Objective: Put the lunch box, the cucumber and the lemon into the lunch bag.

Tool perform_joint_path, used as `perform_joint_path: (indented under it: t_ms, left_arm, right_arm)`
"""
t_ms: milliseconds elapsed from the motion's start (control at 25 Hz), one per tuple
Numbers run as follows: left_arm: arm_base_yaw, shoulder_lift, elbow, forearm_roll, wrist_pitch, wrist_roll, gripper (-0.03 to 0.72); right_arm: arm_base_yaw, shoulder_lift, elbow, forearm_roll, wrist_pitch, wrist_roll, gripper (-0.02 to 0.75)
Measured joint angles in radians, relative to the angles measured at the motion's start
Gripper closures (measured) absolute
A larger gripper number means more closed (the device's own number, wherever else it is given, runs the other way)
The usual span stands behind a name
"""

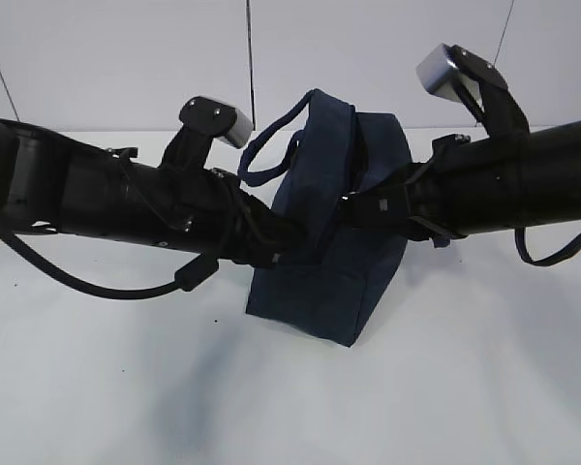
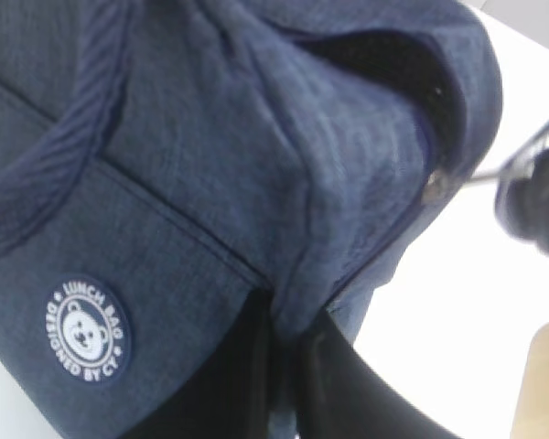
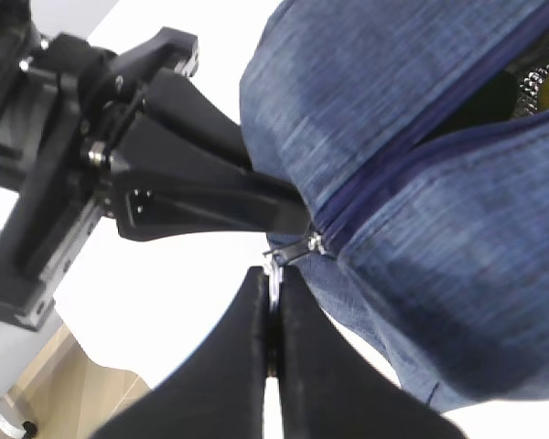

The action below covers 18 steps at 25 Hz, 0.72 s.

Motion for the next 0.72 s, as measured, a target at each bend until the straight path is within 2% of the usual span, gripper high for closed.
perform_joint_path:
  t_ms: [720]
  left_arm:
    - [0.000,0.000,0.030,0.009,0.068,-0.042,0.689]
  right_arm:
    - [0.000,-0.033,-0.051,-0.009,-0.048,0.018,0.738]
